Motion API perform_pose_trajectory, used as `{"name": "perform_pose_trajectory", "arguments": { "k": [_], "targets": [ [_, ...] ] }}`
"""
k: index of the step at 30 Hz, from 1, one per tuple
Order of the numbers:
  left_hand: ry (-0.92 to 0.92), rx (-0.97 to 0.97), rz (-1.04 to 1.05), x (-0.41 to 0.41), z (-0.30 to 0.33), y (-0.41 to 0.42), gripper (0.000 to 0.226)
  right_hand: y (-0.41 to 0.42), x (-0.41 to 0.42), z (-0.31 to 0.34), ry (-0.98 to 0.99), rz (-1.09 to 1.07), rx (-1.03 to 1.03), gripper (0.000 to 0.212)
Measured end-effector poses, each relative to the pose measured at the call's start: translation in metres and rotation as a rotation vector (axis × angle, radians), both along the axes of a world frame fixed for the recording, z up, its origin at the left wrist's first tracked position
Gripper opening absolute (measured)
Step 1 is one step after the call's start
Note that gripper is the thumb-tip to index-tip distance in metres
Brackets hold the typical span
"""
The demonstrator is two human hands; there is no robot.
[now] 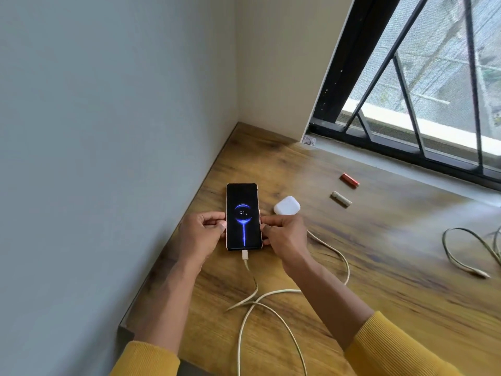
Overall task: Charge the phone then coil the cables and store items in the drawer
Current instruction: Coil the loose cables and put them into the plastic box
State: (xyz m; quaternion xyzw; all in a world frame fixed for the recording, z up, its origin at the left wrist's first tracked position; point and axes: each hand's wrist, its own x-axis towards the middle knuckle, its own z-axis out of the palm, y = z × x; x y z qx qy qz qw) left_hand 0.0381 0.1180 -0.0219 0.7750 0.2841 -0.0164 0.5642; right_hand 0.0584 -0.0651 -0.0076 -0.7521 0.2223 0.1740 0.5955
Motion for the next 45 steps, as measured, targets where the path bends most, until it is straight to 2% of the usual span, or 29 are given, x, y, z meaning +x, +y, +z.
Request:
{"name": "perform_pose_trajectory", "arguments": {
  "k": [5,11,14,17,22,25,29,36,42,45],
  "targets": [
    [0.011,0.139,-0.008,-0.003,0.002,-0.001,0.021,0.003,0.003,0.003,0.017,0.024,-0.042,0.022],
    [0.066,0.238,-0.051,-0.002,0.008,-0.004,0.019,0.002,0.000,0.002,-0.076,0.120,-0.183,0.033],
    [0.065,0.358,-0.070,-0.002,0.014,-0.007,0.017,-0.005,-0.001,0.009,-0.128,0.128,-0.222,0.027],
    [-0.025,0.487,-0.101,0.000,0.027,-0.022,0.018,-0.023,0.003,0.019,-0.197,0.108,-0.272,0.020],
    [-0.236,0.474,-0.331,0.017,0.032,-0.059,0.021,-0.052,0.020,0.023,-0.319,0.013,-0.370,0.022],
    [-0.264,0.562,-0.461,0.028,0.028,-0.080,0.039,-0.063,0.033,0.020,-0.312,0.054,-0.429,0.032],
    [-0.183,0.651,-0.560,0.039,0.022,-0.098,0.065,-0.077,0.048,0.011,-0.292,0.208,-0.471,0.042],
    [-0.170,0.689,-0.544,0.045,0.012,-0.109,0.055,-0.082,0.059,0.000,-0.275,0.425,-0.552,0.047],
    [-0.181,0.631,-0.569,0.051,0.009,-0.109,0.045,-0.088,0.056,0.000,-0.291,0.388,-0.469,0.046],
    [-0.229,0.570,-0.601,0.051,0.017,-0.108,0.050,-0.098,0.053,0.004,-0.265,0.339,-0.349,0.048]
  ]
}}
